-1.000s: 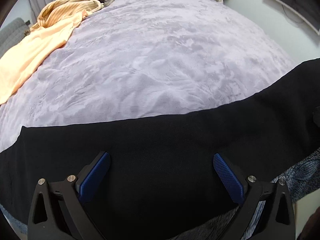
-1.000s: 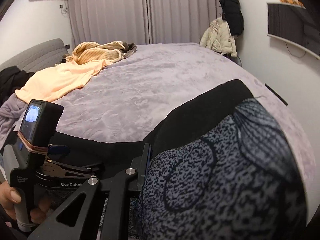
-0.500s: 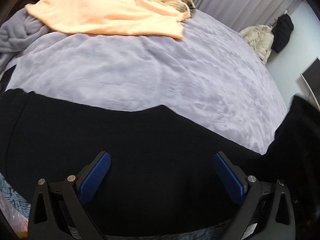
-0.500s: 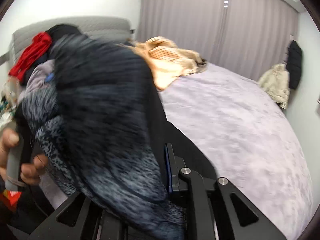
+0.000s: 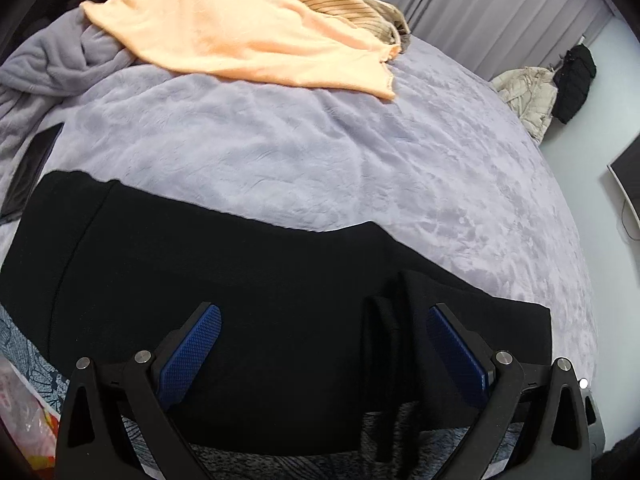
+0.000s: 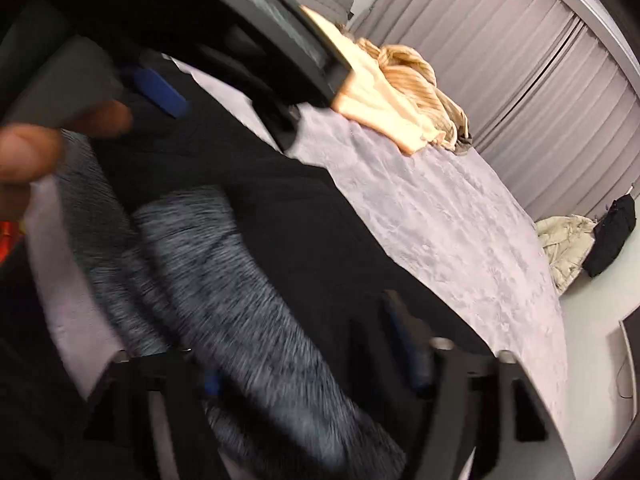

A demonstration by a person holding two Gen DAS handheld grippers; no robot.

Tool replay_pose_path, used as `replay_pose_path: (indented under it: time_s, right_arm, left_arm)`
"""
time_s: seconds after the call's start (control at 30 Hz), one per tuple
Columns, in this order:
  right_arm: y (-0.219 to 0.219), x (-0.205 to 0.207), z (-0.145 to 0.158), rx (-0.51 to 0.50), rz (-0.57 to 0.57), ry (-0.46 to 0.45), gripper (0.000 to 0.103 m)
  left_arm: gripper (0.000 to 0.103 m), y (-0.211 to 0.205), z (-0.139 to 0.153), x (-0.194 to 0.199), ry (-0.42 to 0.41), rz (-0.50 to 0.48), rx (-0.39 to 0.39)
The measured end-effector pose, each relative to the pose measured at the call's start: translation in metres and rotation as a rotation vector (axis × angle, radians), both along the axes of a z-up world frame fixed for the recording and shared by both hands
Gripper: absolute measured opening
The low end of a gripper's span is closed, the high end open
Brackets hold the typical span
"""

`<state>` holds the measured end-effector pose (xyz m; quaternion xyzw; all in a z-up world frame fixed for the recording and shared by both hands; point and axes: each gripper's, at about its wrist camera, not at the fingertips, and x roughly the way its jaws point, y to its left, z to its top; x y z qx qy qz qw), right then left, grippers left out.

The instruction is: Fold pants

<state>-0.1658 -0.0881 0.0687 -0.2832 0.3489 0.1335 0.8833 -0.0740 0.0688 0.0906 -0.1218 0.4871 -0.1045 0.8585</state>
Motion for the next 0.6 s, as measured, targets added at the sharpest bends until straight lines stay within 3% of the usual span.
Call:
replay_pose_path:
  time_s: [0.1,0.2,0.3,0.37,0.4,0.47,0.6]
  right_arm:
    - [-0.03,-0.022,0.031,0.18,0.079,0.098,0.081]
    - [-0.085,-0.024,0.043,0.365,0.035,0.213,0.086]
    - [-0.134,-0.017,0.022,0.48,-0.09,0.344,0.086]
    - [-0.159,-0.008,-0.004,0.6,-0.118,0.508,0.086]
    - [-0.164,-0.015,-0.014,0.634,-0.113,0.553,0.086]
    - [-0.166,-0.017,-0.021,0.63,-0.097,0.553,0.086]
    - [-0.168,-0.028,-0.007,0.614,-0.048,0.53,0.087]
  left_arm:
    - [0.103,-0.022,0.022,-0.012,-0.061,-0.068,0.011]
    - [0.103,-0.053,0.029,-0.023,-0.071,-0.168,0.031]
    - [0.103,-0.087,0.023,-0.034,-0.09,-0.262,0.092]
    - [0.103,-0.104,0.008,-0.035,-0.068,-0.289,0.156]
    - [0.103,-0.111,-0.006,-0.033,-0.032,-0.284,0.213]
    - [0.103,-0.117,-0.034,-0.027,0.04,-0.268,0.31]
    - [0.103,-0.101,-0.048,-0.024,0.067,-0.229,0.217]
